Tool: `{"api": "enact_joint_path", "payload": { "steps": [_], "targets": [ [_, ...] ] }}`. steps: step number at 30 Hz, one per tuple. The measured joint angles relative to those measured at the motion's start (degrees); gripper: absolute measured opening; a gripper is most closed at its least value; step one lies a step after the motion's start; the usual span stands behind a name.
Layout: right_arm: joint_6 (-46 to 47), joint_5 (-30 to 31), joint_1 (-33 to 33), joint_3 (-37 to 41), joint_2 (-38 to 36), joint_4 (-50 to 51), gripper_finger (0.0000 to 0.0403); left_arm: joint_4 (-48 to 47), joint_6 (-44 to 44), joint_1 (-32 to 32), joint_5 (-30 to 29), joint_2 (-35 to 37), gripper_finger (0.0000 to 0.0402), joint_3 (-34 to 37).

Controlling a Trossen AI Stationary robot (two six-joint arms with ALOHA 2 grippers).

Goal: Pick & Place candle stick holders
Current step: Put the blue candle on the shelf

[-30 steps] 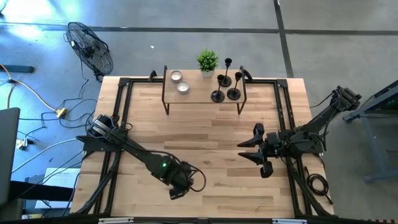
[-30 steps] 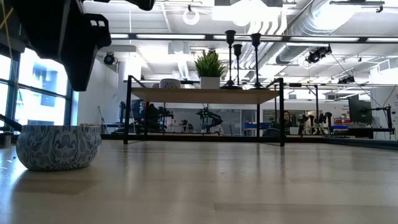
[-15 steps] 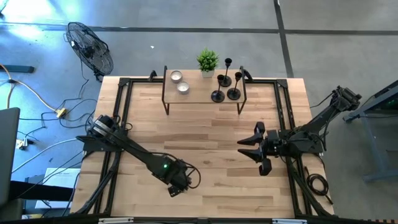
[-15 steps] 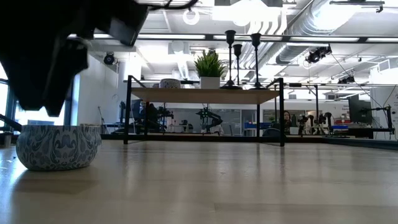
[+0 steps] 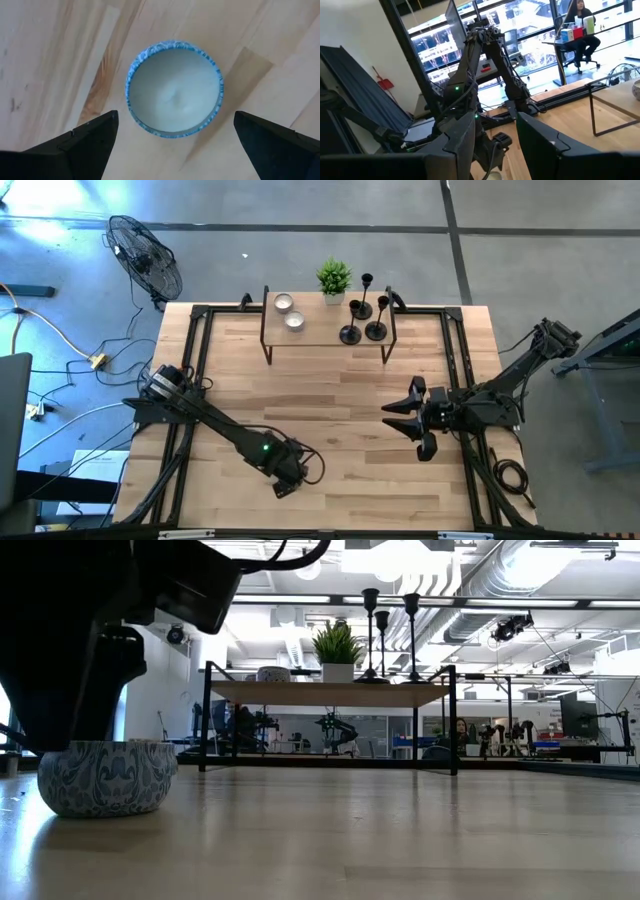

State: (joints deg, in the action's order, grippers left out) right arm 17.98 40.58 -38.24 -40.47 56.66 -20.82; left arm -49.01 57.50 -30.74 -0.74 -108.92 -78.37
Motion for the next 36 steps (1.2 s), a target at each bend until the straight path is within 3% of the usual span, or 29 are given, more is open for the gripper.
{"api": "enact_joint_path", "payload": {
  "steps": [7,36],
  "targets": [
    [0.1,0.0,0.0,0.0,0.0,0.0,0.0139,0.1,-1.7,0.4,-2.5,0.0,0.0388,0.0],
    [0.0,-0.5,0.0,0.0,0.0,0.0,0.0139,7.6,-1.3,1.9,0.3,0.0,0.0388,3.3]
  ]
}}
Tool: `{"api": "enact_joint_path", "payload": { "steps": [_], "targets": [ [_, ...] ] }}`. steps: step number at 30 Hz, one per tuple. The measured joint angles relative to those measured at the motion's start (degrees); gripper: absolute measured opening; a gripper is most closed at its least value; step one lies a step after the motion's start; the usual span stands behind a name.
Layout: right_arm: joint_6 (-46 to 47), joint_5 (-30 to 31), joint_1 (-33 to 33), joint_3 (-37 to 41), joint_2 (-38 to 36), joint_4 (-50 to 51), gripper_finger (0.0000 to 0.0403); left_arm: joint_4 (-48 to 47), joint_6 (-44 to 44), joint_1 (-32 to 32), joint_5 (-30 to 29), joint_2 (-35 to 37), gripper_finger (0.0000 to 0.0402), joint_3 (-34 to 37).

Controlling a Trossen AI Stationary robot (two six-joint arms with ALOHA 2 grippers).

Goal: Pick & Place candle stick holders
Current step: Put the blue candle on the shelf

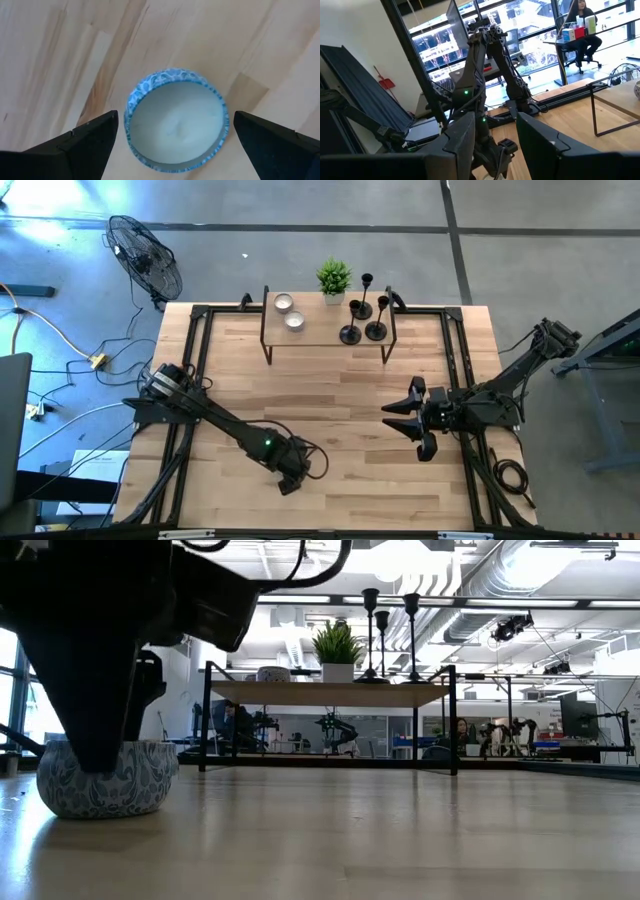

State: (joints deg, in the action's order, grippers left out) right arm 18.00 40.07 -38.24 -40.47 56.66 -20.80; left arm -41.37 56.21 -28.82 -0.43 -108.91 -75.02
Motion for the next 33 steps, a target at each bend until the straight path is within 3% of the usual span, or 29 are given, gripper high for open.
{"api": "enact_joint_path", "payload": {
  "steps": [12,22,33],
  "targets": [
    [0.0,0.0,0.0,0.0,0.0,0.0,0.0139,1.9,0.6,0.0,-0.5,0.0,0.0382,1.0],
    [0.0,0.0,0.0,0.0,0.0,0.0,0.0139,3.1,0.1,0.0,-1.4,-1.7,0.0291,0.8],
    [0.0,-0.1,0.0,0.0,0.0,0.1,0.0139,2.7,2.9,0.1,0.8,-1.8,0.0290,0.8]
  ]
}}
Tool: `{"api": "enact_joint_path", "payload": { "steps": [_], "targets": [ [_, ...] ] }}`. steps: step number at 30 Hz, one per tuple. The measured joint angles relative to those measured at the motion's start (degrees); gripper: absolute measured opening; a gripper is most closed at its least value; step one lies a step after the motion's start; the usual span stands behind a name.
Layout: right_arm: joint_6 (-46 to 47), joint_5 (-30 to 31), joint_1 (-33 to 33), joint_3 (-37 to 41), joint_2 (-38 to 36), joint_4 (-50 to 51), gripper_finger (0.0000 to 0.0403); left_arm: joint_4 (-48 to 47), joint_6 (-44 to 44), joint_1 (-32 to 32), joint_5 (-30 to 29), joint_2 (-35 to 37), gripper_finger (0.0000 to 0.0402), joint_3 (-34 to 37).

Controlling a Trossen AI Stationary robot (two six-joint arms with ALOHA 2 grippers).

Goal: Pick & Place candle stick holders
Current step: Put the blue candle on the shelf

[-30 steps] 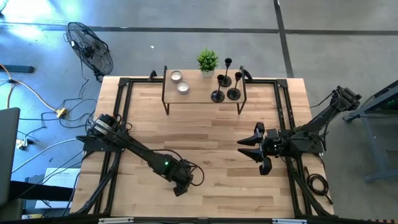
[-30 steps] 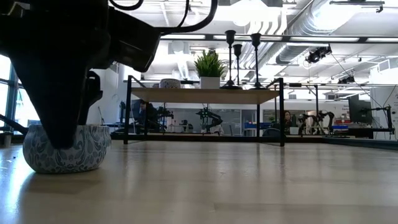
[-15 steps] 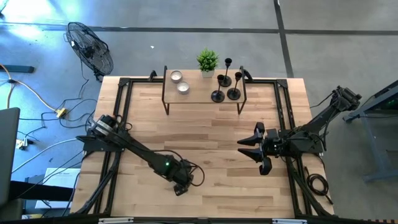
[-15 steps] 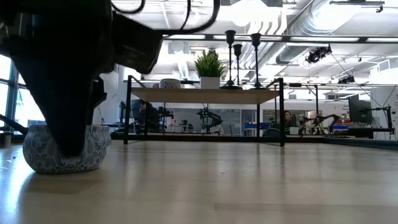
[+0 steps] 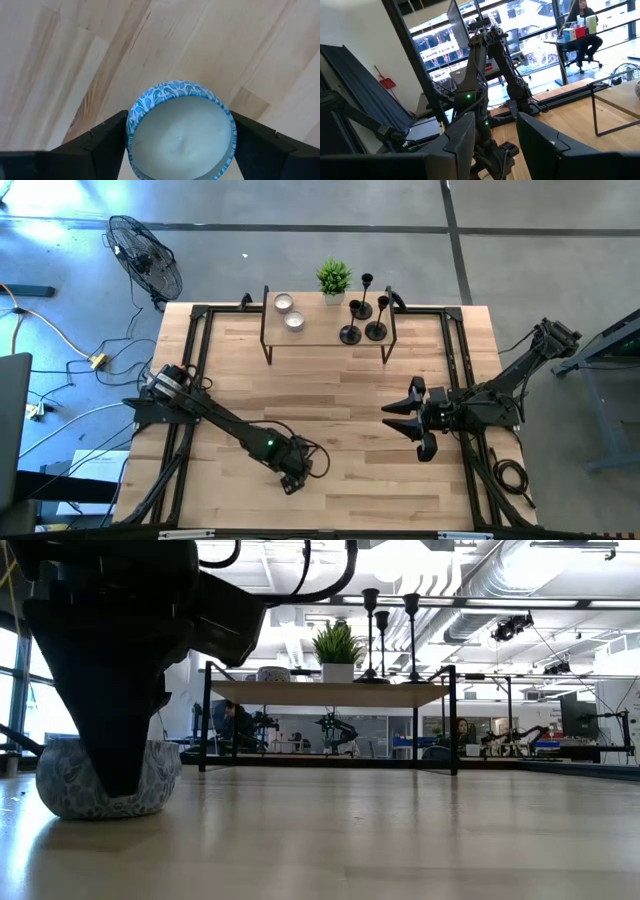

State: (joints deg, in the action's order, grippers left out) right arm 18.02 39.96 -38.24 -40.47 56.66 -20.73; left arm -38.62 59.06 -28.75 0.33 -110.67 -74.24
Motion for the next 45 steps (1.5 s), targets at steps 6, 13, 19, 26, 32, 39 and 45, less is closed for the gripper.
{"api": "enact_joint_path", "payload": {
  "steps": [6,13,19,26,32,39,45],
  "targets": [
    [0.0,-1.6,-0.1,0.0,0.0,0.0,0.0139,-8.3,0.1,-0.1,1.6,0.3,0.0290,-2.9],
    [1.5,-6.7,-0.1,0.0,-0.1,-0.5,0.0139,-23.2,-1.8,1.0,1.6,0.4,0.0290,-11.9],
    [0.3,-11.1,-2.0,0.0,-0.1,-1.9,0.0139,-33.5,-4.5,3.8,-3.2,0.4,0.0290,-21.9],
    [-5.1,-11.3,-7.6,0.0,-2.6,-3.5,0.0139,-49.1,-6.3,8.8,-11.6,0.6,0.0290,-36.3],
    [-9.4,-9.9,-12.4,0.0,-7.1,-3.5,0.0139,-51.6,-8.3,14.5,-16.3,2.2,0.0290,-45.9],
    [-12.1,-6.4,-17.0,0.0,-11.1,0.1,0.0139,-51.3,-11.1,23.4,-18.0,3.1,0.0290,-51.3],
    [-13.0,-2.4,-18.2,0.0,-12.5,3.3,0.0139,-51.4,-17.5,32.7,-12.6,2.9,0.0290,-51.2]
  ]
}}
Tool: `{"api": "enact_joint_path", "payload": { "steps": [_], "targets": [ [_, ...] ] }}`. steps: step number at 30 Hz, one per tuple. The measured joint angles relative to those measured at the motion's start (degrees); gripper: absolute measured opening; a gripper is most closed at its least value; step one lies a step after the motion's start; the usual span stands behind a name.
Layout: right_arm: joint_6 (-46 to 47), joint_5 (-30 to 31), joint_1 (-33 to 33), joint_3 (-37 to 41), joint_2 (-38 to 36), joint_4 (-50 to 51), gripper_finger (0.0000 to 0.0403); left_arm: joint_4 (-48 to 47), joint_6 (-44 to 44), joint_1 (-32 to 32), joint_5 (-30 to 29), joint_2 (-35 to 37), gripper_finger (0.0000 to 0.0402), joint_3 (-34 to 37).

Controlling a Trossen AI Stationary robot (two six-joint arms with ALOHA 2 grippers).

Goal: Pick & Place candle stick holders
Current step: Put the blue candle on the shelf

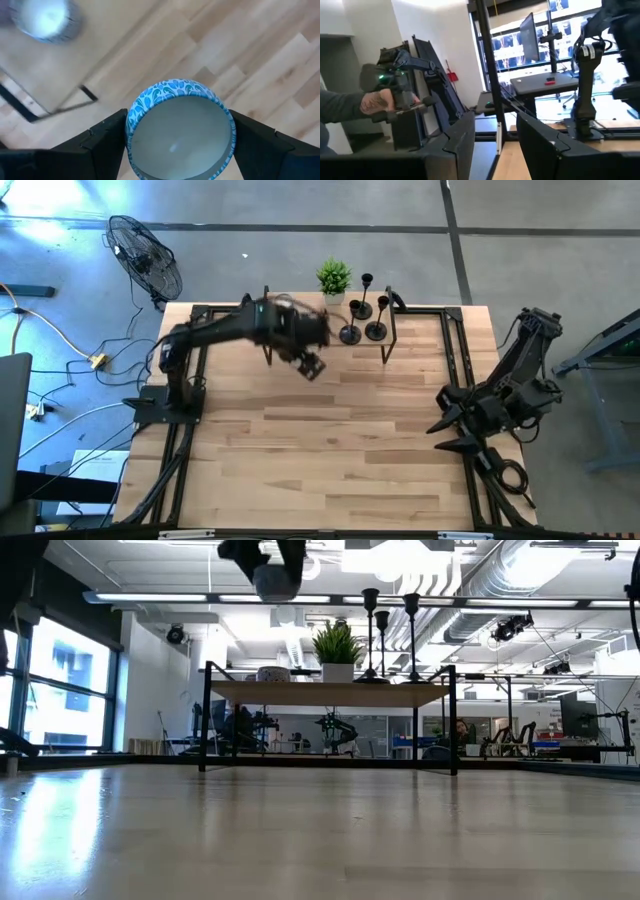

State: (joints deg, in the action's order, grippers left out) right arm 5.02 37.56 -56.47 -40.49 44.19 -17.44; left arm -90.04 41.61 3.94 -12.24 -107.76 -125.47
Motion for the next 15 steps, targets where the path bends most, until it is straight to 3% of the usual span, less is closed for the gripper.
{"api": "enact_joint_path", "payload": {
  "steps": [15],
  "targets": [
    [-2.4,4.8,0.0,0.0,-5.0,1.4,0.0139,0.1,-11.9,20.9,5.9,0.0,0.0290,0.3]
  ]
}}
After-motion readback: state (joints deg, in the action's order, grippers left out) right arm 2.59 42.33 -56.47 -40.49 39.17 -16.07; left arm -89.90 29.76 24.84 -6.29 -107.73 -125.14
